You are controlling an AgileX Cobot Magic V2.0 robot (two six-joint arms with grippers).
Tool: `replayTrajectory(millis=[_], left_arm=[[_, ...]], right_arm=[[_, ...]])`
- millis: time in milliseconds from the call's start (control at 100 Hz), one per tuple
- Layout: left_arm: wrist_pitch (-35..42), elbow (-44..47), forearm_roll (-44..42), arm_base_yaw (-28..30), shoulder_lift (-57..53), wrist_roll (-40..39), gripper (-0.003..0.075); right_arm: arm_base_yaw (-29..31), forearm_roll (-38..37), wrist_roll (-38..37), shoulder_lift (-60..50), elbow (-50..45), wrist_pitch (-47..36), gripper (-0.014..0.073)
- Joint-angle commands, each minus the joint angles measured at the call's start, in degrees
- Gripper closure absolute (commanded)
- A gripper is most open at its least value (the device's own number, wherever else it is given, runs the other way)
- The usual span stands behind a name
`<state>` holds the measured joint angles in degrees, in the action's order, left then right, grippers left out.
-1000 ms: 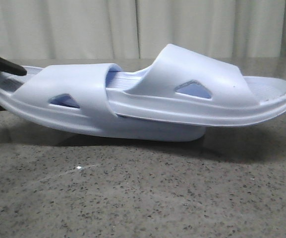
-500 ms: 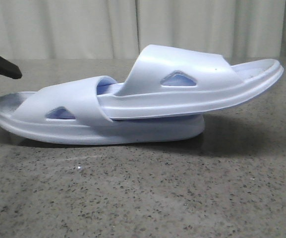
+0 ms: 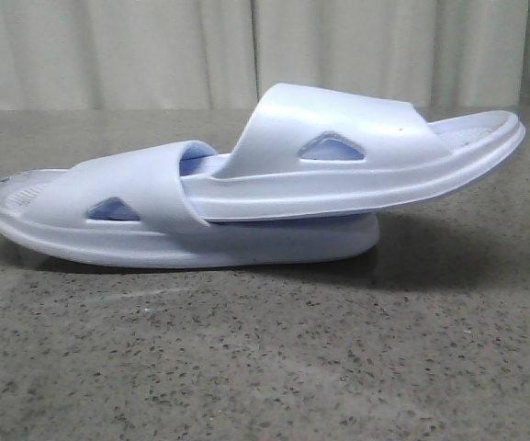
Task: Insert blue slippers together front up
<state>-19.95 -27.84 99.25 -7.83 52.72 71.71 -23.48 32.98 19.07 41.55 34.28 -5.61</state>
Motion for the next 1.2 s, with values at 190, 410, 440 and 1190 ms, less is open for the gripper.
replayTrajectory(millis=[190,410,440,1190], left_arm=[[5.1,-1.15,-13.32,-0.29,-13.19,0.53,0.019],[5.79,1.81,-18.96,-0.29,-23.77,0.53,0.019],[5.79,2.34,-19.53,-0.29,-24.76,0.53,0.019],[7.2,11.85,-26.27,-0.29,-36.46,0.41,0.0274]], right_arm=[[0.84,-0.67,7.76,-0.95,-1.24,-4.58,0.0096],[4.97,-0.67,8.57,-5.32,-8.87,-8.0,0.0096],[5.52,-0.67,8.57,-6.25,-9.7,-8.0,0.0097],[6.66,-0.67,13.05,-16.7,-17.77,-7.72,0.0122]])
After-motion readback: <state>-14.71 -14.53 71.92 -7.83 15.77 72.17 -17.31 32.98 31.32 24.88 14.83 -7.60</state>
